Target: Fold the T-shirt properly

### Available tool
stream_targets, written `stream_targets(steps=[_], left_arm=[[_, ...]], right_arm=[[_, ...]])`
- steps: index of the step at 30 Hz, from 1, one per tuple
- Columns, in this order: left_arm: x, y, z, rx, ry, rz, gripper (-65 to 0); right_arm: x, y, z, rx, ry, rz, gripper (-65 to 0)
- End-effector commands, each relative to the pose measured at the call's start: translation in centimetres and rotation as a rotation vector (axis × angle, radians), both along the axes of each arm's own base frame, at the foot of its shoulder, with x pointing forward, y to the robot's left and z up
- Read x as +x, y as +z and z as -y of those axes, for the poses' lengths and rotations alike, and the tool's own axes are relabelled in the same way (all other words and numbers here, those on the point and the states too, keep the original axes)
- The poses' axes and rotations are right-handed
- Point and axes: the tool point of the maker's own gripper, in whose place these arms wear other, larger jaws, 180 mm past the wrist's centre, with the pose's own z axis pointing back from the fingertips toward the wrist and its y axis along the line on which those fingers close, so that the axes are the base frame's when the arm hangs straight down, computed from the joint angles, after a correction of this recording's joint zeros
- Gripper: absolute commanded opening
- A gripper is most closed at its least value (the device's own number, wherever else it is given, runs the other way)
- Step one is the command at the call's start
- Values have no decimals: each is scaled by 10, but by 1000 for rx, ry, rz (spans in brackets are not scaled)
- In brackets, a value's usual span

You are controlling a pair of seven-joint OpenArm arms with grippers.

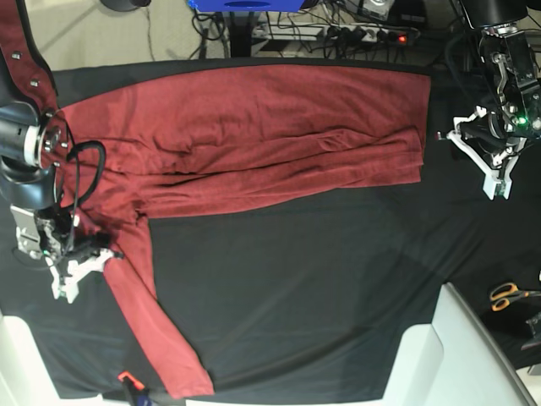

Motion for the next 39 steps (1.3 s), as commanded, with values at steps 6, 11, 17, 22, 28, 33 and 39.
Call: stream_targets(steps=[6,11,17,22,28,33,39], left_arm=[[9,12,-6,18,-3,39,-421],[9,10,-4,16,-7,35,-421],[12,11,-4,14,-10,42,-421],[14,12,-4,14,-10,45,-421],[14,12,-4,14,-10,45,-421],[14,12,-4,14,-10,45,-421],[13,12,-4,14,-10,43,-421]], right_arm=[[10,12,-3,10,20,-4,-633],[20,35,5,-40,44,25,-650],[12,62,2,-111,90,46,-650],[-1,74,-7,-135,115,12,-650],[-24,89,-25,-153,141,5,-650],[-50,92,-41,-153,158,-16,-650],[-76,104,-55,-158,165,-11,-650]])
